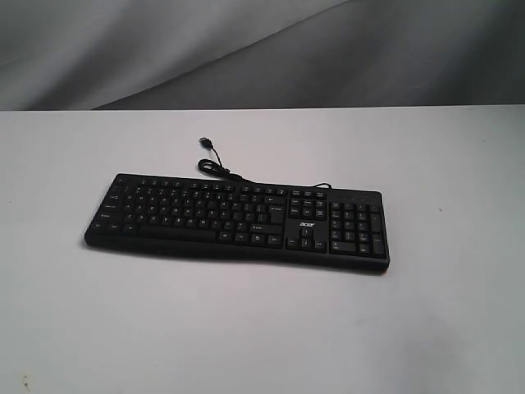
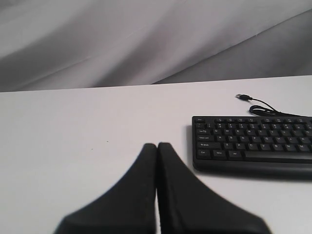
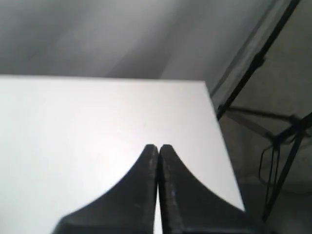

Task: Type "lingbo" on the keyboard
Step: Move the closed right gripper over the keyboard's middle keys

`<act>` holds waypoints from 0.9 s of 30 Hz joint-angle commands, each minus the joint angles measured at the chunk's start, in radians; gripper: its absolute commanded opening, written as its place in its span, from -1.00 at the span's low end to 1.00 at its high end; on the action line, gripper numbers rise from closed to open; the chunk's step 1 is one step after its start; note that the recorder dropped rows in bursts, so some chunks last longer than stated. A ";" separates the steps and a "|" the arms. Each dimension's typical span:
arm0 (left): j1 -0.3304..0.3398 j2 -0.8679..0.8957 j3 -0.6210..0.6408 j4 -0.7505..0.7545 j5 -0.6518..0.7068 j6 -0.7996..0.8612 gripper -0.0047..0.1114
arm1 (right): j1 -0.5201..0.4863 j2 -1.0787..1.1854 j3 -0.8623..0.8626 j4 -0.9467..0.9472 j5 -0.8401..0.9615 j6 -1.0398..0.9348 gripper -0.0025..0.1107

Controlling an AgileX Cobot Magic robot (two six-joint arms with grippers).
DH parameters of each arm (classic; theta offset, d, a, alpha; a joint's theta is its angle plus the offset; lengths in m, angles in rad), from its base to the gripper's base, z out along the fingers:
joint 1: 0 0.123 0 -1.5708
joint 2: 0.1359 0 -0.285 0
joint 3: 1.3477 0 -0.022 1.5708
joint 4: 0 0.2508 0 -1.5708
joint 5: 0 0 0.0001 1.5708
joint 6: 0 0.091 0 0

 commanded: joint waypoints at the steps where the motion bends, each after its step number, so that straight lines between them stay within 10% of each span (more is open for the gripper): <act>1: 0.001 -0.004 0.005 -0.004 -0.007 -0.002 -0.91 | 0.012 0.190 -0.024 0.363 0.086 -0.413 -0.96; 12: 0.001 -0.004 0.005 -0.004 -0.007 -0.002 -0.91 | 0.276 0.480 -0.024 1.064 0.025 -1.256 -0.96; 27: 0.001 -0.004 0.005 -0.004 -0.007 -0.002 -0.91 | 0.664 0.505 -0.024 1.090 -0.097 -1.336 -0.96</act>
